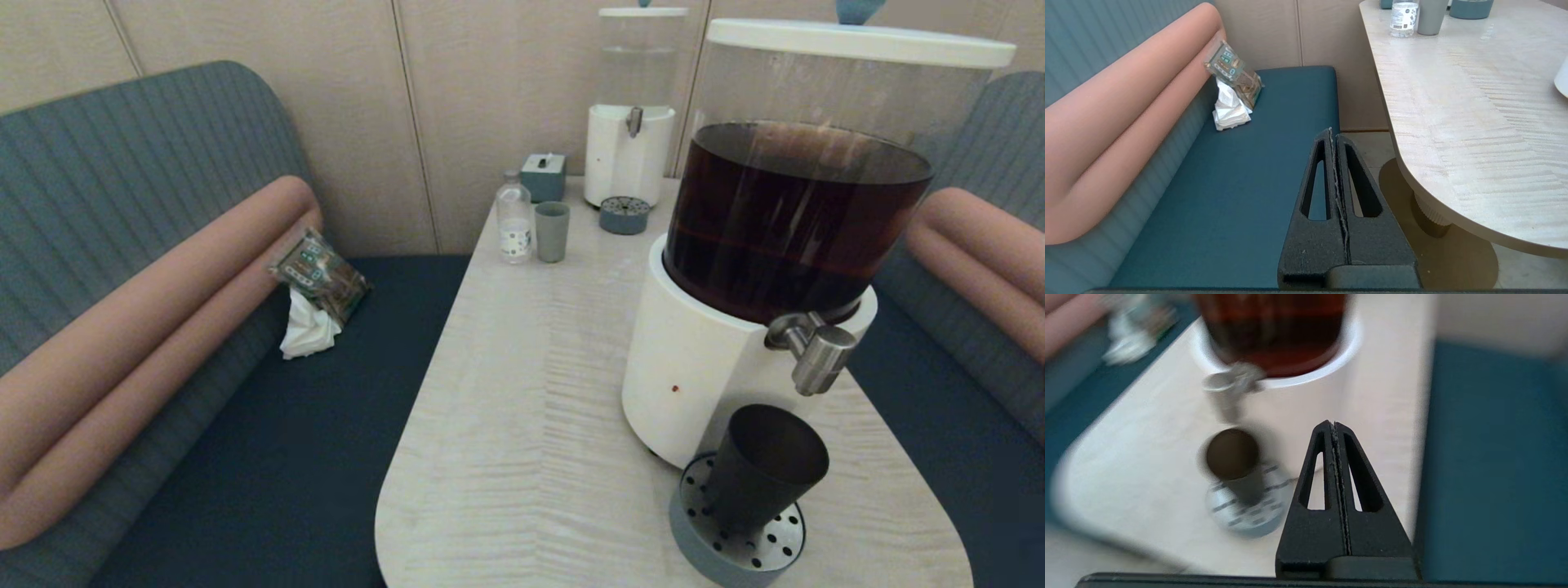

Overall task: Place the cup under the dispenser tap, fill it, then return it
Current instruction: Turn on the faucet

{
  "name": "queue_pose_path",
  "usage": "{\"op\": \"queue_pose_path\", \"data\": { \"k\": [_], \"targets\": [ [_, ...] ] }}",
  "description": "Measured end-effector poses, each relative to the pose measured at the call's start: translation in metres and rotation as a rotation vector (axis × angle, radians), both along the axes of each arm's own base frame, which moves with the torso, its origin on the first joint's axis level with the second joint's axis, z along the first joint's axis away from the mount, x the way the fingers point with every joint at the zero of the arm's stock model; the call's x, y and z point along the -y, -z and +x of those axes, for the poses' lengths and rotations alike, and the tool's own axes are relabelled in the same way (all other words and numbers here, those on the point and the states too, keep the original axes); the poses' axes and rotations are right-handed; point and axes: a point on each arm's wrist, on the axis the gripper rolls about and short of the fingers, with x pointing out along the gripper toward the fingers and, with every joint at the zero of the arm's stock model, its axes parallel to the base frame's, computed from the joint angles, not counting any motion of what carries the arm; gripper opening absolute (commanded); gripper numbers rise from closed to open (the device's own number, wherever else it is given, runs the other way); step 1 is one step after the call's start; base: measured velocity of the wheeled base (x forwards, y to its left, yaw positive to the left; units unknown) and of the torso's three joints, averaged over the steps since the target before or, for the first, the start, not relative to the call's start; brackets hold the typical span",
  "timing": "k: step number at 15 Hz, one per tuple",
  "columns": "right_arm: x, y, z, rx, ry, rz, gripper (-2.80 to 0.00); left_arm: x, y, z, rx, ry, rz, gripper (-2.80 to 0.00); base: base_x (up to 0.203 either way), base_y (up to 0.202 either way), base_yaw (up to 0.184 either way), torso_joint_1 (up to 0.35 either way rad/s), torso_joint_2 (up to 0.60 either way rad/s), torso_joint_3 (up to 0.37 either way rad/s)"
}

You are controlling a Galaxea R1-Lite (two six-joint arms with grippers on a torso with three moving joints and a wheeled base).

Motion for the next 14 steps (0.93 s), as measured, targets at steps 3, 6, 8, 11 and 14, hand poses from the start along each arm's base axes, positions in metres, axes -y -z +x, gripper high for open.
{"op": "queue_pose_path", "data": {
  "k": [3,6,8,11,14],
  "targets": [
    [-0.009,-0.006,0.029,-0.109,-0.065,0.069,-2.8,0.0,0.0,0.0,0.0,0.0,0.0,-2.8,0.0,0.0,0.0,0.0,0.0,0.0],
    [-0.019,-0.001,0.058,-0.192,-0.095,0.064,-2.8,0.0,0.0,0.0,0.0,0.0,0.0,-2.8,0.0,0.0,0.0,0.0,0.0,0.0],
    [-0.024,0.002,0.074,-0.237,-0.104,0.059,-2.8,0.0,0.0,0.0,0.0,0.0,0.0,-2.8,0.0,0.0,0.0,0.0,0.0,0.0],
    [-0.033,0.003,0.096,-0.23,-0.122,0.063,-2.8,0.0,0.0,0.0,0.0,0.0,0.0,-2.8,0.0,0.0,0.0,0.0,0.0,0.0],
    [-0.04,0.007,0.115,-0.228,-0.134,0.061,-2.8,0.0,0.0,0.0,0.0,0.0,0.0,-2.8,0.0,0.0,0.0,0.0,0.0,0.0]
  ]
}}
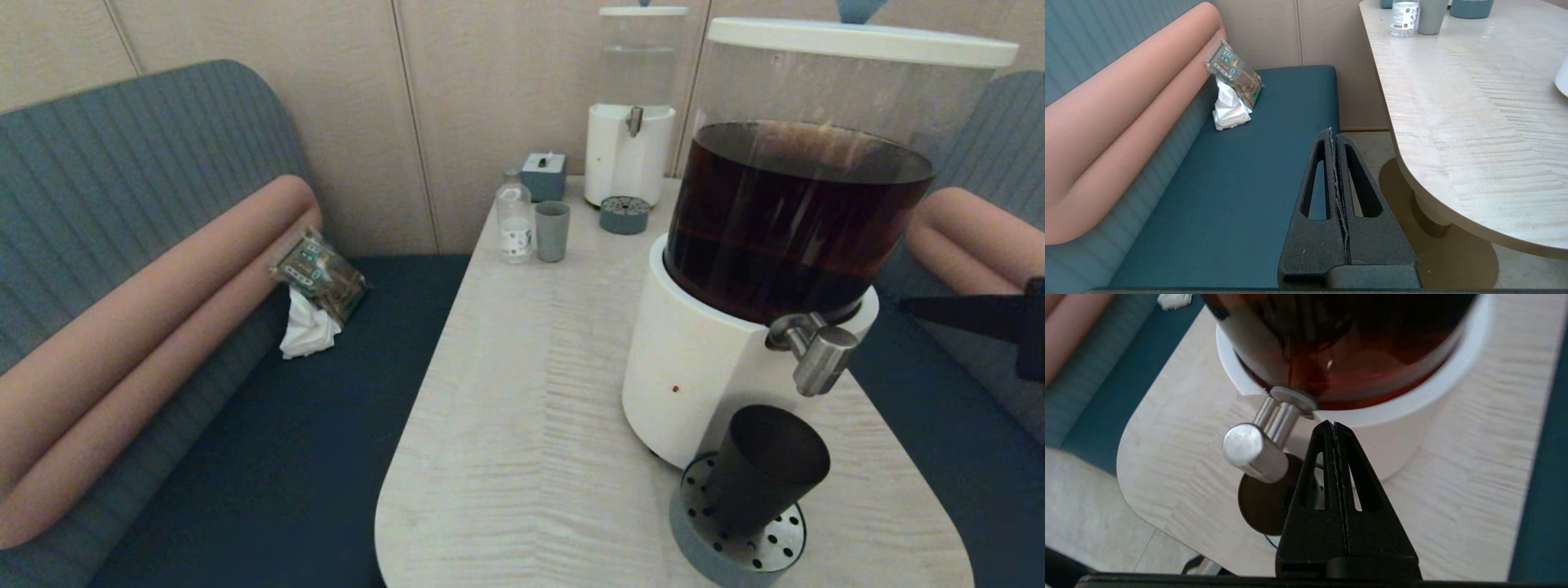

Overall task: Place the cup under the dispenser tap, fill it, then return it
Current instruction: Turn on the faucet

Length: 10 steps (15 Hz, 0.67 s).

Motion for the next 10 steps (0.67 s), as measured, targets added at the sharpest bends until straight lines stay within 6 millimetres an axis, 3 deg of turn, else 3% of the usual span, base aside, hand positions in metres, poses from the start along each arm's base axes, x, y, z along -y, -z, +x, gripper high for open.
{"op": "queue_pose_path", "data": {
  "k": [10],
  "targets": [
    [-0.01,0.009,0.015,-0.036,-0.03,-0.015,-2.8,0.0,0.0,0.0,0.0,0.0,0.0,-2.8,0.0,0.0,0.0,0.0,0.0,0.0]
  ]
}}
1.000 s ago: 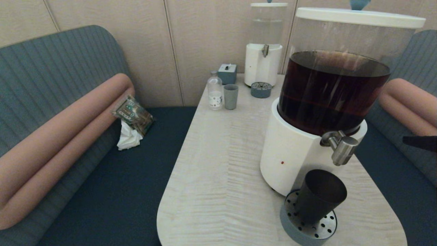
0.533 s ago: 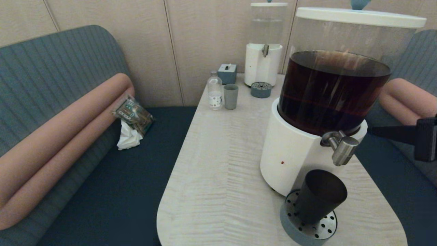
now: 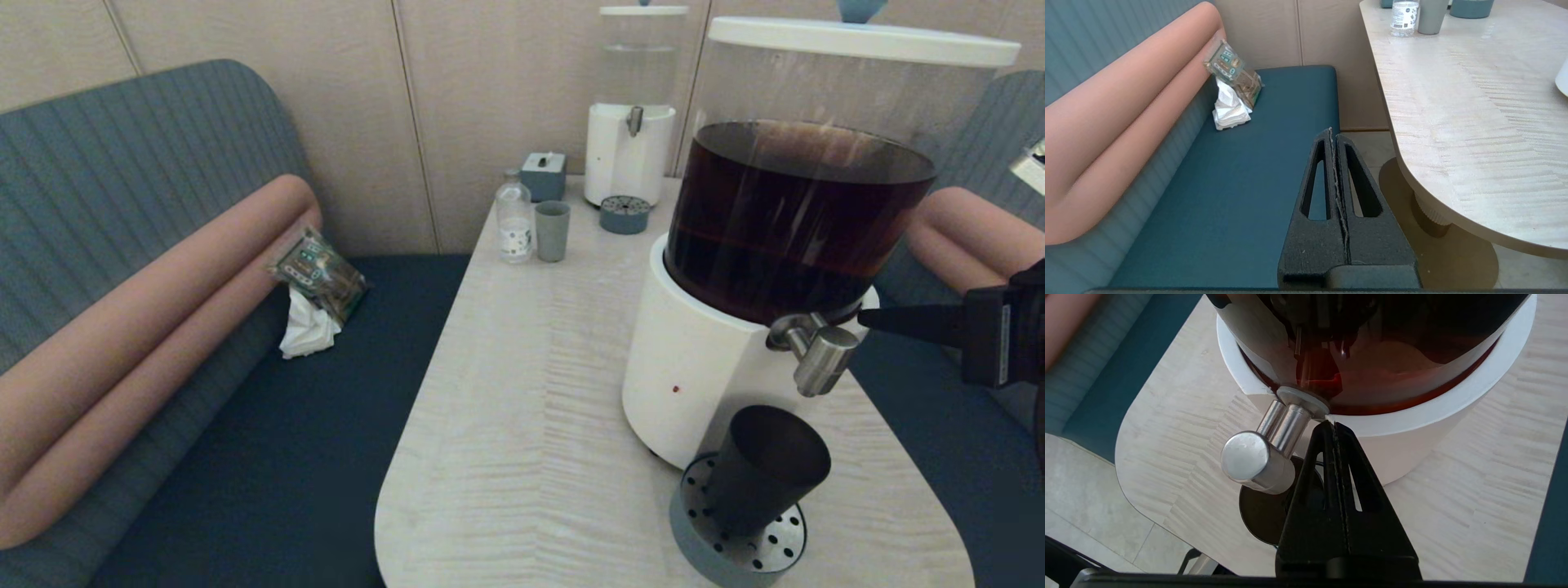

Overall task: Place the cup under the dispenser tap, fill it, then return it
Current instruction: Turn on the faucet

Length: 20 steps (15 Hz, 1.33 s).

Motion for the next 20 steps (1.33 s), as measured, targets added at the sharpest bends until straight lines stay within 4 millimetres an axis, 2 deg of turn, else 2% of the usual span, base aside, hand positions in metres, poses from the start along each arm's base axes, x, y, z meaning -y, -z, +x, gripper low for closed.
{"op": "queue_pose_path", "data": {
  "k": [20],
  "targets": [
    [-0.0058,-0.0021,0.0004,0.025,-0.029,0.006,-2.8,0.0,0.0,0.0,0.0,0.0,0.0,-2.8,0.0,0.0,0.0,0.0,0.0,0.0]
  ]
}}
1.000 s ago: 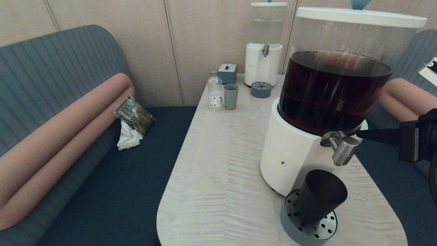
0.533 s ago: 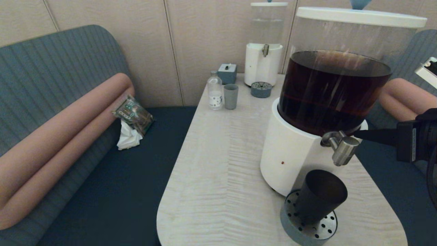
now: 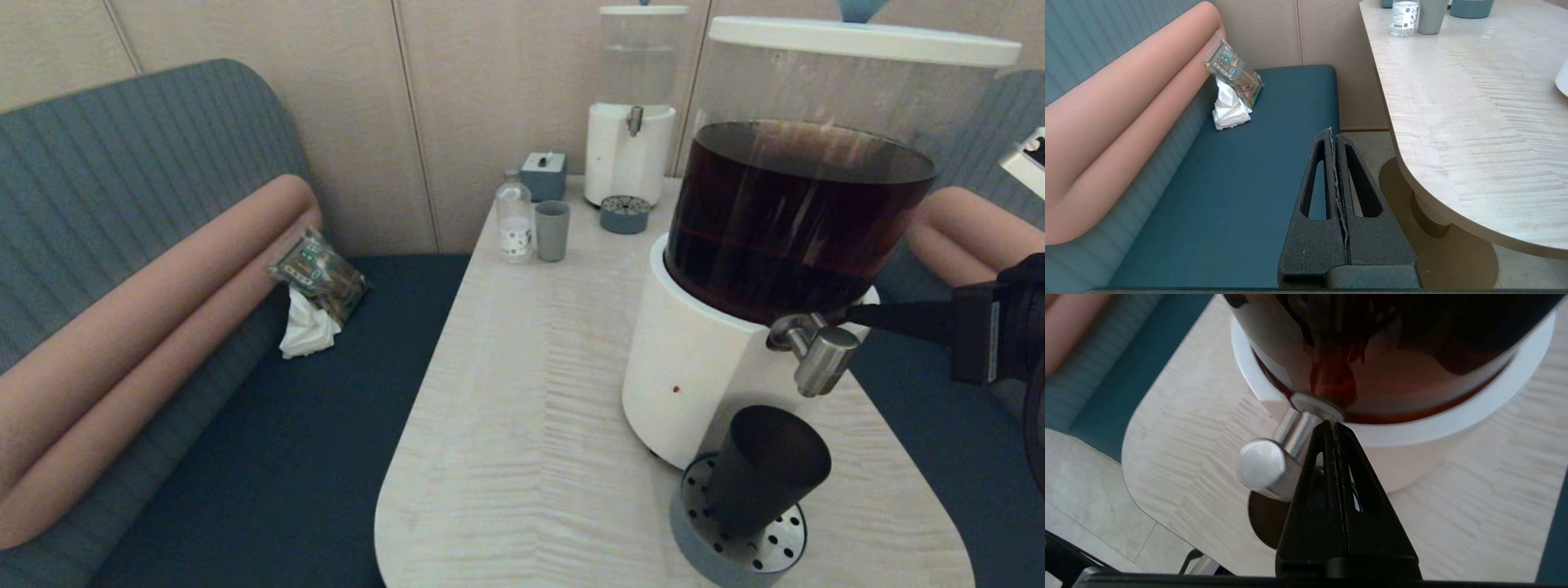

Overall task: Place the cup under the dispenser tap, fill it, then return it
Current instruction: Turn on the faucet

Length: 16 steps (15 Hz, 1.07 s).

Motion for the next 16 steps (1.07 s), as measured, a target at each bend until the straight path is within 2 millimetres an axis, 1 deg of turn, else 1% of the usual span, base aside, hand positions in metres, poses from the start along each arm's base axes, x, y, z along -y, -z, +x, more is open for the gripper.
{"op": "queue_pose_path", "data": {
  "k": [12,16],
  "targets": [
    [-0.0044,0.001,0.0057,-0.013,-0.025,0.005,-2.8,0.0,0.0,0.0,0.0,0.0,-0.001,-2.8,0.0,0.0,0.0,0.0,0.0,0.0],
    [-0.0026,-0.0013,0.0053,-0.023,-0.009,0.001,-2.8,0.0,0.0,0.0,0.0,0.0,0.0,-2.8,0.0,0.0,0.0,0.0,0.0,0.0]
  ]
}}
